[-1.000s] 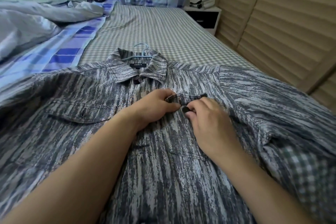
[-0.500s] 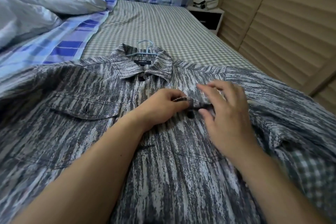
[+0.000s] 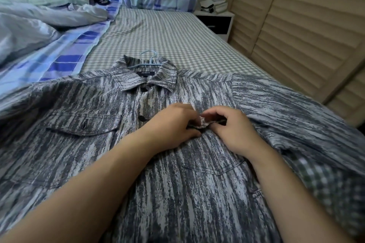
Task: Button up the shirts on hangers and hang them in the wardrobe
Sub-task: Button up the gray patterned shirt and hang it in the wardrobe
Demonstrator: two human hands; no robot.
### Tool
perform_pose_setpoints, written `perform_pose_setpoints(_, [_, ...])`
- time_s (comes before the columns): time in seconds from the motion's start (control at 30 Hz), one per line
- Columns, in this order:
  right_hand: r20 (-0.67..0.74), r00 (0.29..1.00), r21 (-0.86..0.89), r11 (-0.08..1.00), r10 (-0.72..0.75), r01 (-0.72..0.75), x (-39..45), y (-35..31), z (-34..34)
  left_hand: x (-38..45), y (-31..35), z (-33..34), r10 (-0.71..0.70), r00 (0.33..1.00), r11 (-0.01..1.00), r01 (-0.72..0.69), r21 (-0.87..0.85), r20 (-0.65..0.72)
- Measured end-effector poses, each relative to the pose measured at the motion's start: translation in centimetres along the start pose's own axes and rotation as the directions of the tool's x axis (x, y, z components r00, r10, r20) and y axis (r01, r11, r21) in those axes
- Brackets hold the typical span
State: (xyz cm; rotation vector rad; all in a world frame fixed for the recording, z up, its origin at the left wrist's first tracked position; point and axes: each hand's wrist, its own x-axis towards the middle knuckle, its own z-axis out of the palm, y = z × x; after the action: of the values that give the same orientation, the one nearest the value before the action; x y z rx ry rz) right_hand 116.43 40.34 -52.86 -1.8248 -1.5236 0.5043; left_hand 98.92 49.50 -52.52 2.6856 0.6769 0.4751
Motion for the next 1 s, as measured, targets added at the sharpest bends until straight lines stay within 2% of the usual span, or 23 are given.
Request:
perform_pose_setpoints(0.13, [-0.092, 0.995, 0.211, 0.977, 0.047, -0.027, -0.3, 0.1, -0.1, 0.8, 0.6, -0.8, 0.105, 0.988, 0.975, -0.125, 0.182, 0.115])
perform_pose_setpoints(0.23, [-0.21, 0.971, 0.353, 0.935, 0.113, -0.032, -0.7, 0.1, -0.3, 1.3, 1.2, -1.5, 0.164, 0.957, 0.95, -0.219, 0.223, 0.24])
perform_pose_setpoints(0.37, [-0.201, 0.969, 0.383, 0.922, 0.144, -0.058, -0.9, -0.1, -0.4, 2.9, 1.7, -1.7, 0.244, 0.89, 0.873, -0.375, 0.313, 0.386])
perform_pose_setpoints(0.53, [-0.204, 0.962, 0.426, 0.901, 0.18, -0.078, -0.9, 0.4, -0.3, 3.6, 2.4, -1.1, 0.323, 0.839, 0.732, -0.515, 0.445, 0.439])
perform_pose_setpoints(0.67, [-0.217, 0.964, 0.419, 0.906, 0.157, -0.053, -0.8, 0.5, -0.2, 3.0, 1.4, -1.6, 0.4, 0.824, 0.728, -0.551, 0.407, 0.401])
perform_pose_setpoints(0.77, [-0.197, 0.976, 0.352, 0.936, 0.092, -0.017, -0.9, 0.3, -0.2, 2.1, 0.1, -1.6, 0.502, 0.806, 0.689, -0.591, 0.419, 0.312])
perform_pose_setpoints(0.9, [-0.067, 0.991, 0.09, 0.988, -0.12, 0.125, -1.3, -0.3, 0.0, 0.2, -1.0, -0.5, 0.525, 0.845, 0.746, -0.513, 0.425, 0.097])
perform_pose_setpoints(1.0, [0.019, 0.983, -0.122, 0.975, -0.184, 0.185, -1.4, -0.4, 0.2, -1.0, -1.6, 0.3, 0.502, 0.865, 0.793, -0.452, 0.407, -0.016])
